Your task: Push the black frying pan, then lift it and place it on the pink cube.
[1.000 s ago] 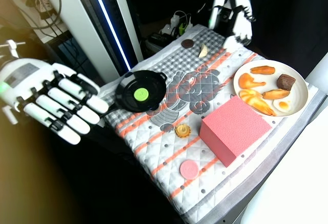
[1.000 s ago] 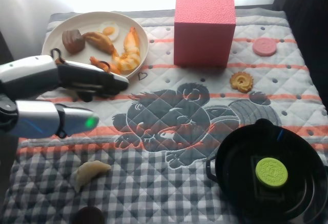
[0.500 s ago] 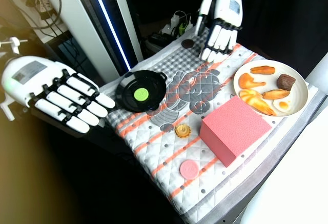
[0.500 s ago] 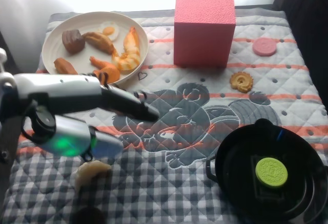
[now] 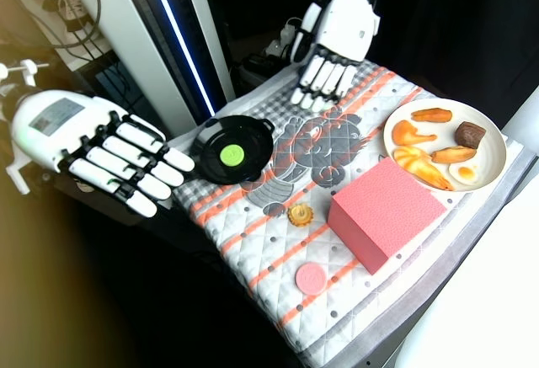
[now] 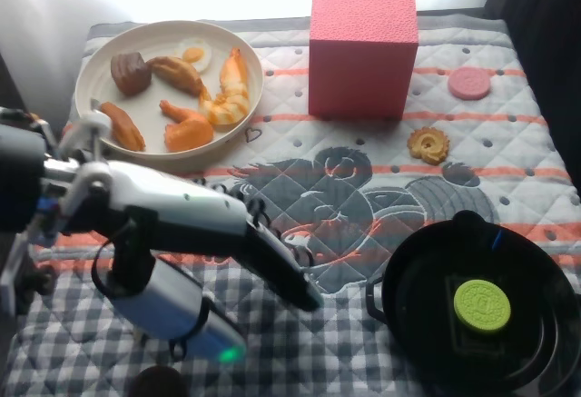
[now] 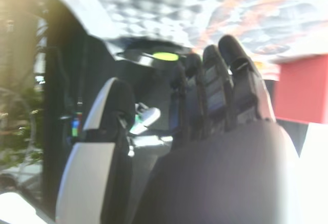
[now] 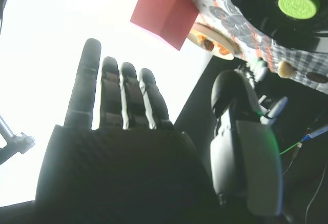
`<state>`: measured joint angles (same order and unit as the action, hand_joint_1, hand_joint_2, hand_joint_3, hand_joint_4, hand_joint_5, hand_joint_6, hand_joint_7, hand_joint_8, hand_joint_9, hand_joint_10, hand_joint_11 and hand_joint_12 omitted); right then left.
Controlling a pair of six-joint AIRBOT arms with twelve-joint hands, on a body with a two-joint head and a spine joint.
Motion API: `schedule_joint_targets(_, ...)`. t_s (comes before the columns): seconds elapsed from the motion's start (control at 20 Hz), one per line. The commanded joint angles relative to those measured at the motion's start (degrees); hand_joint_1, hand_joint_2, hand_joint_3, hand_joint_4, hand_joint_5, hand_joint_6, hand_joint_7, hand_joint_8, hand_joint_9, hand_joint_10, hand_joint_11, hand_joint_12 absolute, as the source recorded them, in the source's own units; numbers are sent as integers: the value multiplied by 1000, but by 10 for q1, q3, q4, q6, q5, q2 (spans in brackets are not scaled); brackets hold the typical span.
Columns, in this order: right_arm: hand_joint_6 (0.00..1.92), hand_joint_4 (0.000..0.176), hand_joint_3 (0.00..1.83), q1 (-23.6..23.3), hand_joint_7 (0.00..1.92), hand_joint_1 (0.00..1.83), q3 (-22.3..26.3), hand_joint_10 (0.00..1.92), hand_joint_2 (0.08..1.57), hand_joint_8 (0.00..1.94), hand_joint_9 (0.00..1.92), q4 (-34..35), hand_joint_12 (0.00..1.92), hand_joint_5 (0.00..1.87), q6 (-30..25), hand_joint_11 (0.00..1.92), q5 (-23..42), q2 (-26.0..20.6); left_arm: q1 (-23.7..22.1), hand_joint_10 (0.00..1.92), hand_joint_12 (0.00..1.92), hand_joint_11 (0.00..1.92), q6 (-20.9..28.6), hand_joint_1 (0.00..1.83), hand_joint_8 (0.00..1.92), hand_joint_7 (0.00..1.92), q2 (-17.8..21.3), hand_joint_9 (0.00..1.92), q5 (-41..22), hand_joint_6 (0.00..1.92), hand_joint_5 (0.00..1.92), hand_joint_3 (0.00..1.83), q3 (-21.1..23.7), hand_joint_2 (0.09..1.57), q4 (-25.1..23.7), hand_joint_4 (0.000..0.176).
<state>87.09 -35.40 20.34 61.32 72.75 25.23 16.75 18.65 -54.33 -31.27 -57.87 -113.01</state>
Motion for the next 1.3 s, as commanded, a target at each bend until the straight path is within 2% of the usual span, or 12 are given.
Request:
schedule_joint_targets(0.0, 0, 0, 5, -2, 0, 328, -6, 0, 1300, 0, 0, 8, 203, 0, -5, 0, 66, -2, -10, 6, 791, 0, 15, 729, 6, 450, -5, 333, -8, 9, 474, 17, -3, 1290, 10, 0)
schedule_joint_targets(0.2, 0, 0, 2, -3, 0, 321, -9, 0, 1315, 0, 1, 9, 499, 0, -12, 0, 67, -1, -10, 30, 942, 0, 13, 640, 24, 546, -32, 426, -7, 33, 576, 1, -16, 1345, 3, 0)
schedule_joint_targets(0.35, 0, 0, 1, -3, 0, 317, -10, 0, 1320, 0, 0, 12, 558, 0, -13, 0, 69, 1, -5, 30, 1070, 0, -14, 418, 12, 516, -51, 444, -8, 6, 525, 3, -23, 1361, 29, 0)
schedule_joint_targets(0.45, 0, 0, 0, -3, 2, 328, -11, 5, 1319, 1, 9, 14, 660, 0, -13, 0, 69, 1, -3, 13, 972, 0, -26, 231, 3, 505, -63, 423, -11, 11, 550, 5, -29, 1411, 42, 0)
schedule_joint_targets(0.55, 0, 0, 1, -3, 0, 297, -12, 0, 1325, 0, 0, 16, 489, 0, -13, 0, 70, 1, 0, 2, 885, 0, -39, 238, 2, 497, -74, 403, -15, 5, 542, 0, -34, 1410, 57, 0)
schedule_joint_targets(0.65, 0, 0, 1, -3, 0, 314, -12, 0, 1331, 0, 0, 18, 394, 0, -13, 0, 70, 1, 0, 3, 976, 0, -48, 63, 1, 474, -82, 396, -17, 5, 498, 0, -36, 1403, 65, 0)
schedule_joint_targets(0.7, 0, 0, 0, -3, 0, 291, -12, 0, 1327, 0, 0, 18, 394, 0, -13, 0, 70, 1, 0, 15, 1108, 0, -51, 130, 8, 493, -84, 426, -18, 5, 495, 0, -37, 1374, 68, 0)
schedule_joint_targets(0.9, 0, 0, 0, -3, 9, 307, -13, 7, 1334, 1, 16, 21, 552, 0, -13, 0, 70, 1, 3, 4, 903, 0, -62, 380, 8, 449, -101, 361, -24, 46, 537, 0, -44, 1328, 82, 5)
schedule_joint_targets(1.0, 0, 0, 1, -3, 0, 289, -13, 0, 1342, 0, 1, 22, 512, 0, -13, 0, 70, 2, 6, 11, 957, 0, -76, 511, 9, 457, -113, 374, -27, 23, 469, 0, -50, 1317, 98, 0)
schedule_joint_targets(1.1, 0, 0, 0, -3, 0, 274, -13, 1, 1342, 0, 3, 23, 499, 0, -13, 0, 70, 2, 9, 23, 974, 0, -84, 716, 12, 468, -122, 402, -30, 33, 484, 0, -54, 1211, 109, 15)
schedule_joint_targets(1.15, 0, 0, 0, -3, 0, 256, -13, 3, 1337, 0, 7, 23, 492, 0, -13, 0, 70, 2, 11, 48, 1113, 0, -89, 768, 36, 528, -124, 454, -30, 53, 522, 0, -55, 1173, 116, 8)
schedule_joint_targets(1.25, 0, 0, 0, -3, 0, 248, -13, 9, 1319, 0, 21, 23, 780, 0, -13, 0, 70, 2, 12, 33, 1093, 0, -90, 803, 7, 466, -126, 413, -34, 26, 458, 0, -57, 1156, 122, 0)
